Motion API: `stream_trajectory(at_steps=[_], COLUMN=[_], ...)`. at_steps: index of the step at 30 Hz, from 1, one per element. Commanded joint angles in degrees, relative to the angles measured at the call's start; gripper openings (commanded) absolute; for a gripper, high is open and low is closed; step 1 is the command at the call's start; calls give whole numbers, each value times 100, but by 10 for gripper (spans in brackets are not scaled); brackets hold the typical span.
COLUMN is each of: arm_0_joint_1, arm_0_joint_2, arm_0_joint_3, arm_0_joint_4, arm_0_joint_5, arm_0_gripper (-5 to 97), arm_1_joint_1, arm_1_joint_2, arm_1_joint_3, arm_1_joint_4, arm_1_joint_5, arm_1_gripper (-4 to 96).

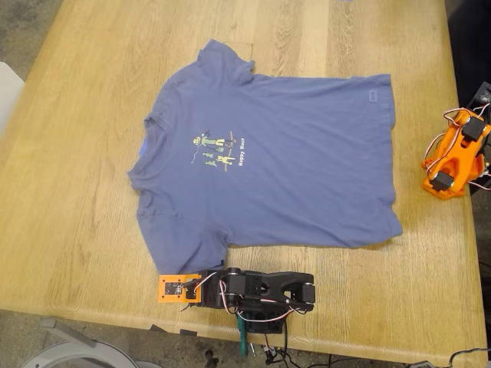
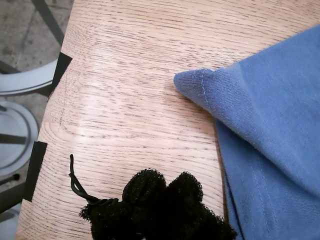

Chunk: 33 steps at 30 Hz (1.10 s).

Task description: Fold a T-shirt

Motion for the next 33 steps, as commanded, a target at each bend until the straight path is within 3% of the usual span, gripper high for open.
stream_trajectory(at_steps=[1,10,22,33], arm_0_joint_1=[-62,-35,-97,-62], arm_0_joint_2=[686,686,686,686], arm_0_joint_3=[-88,-88,-88,-88], arm_0_joint_4=[-9,-53,-70,-62], arm_0_joint_5=[-316,-352,53,-105], arm_0_gripper=[0,1,0,2], arm_1_joint_1=[659,624,580,422], arm_1_joint_2=[44,44,44,44], arm_1_joint_3=[396,396,396,396], arm_1_joint_4=[18,26,149,132], arm_1_joint_5=[211,167,114,132], arm_1_gripper=[2,5,14,31])
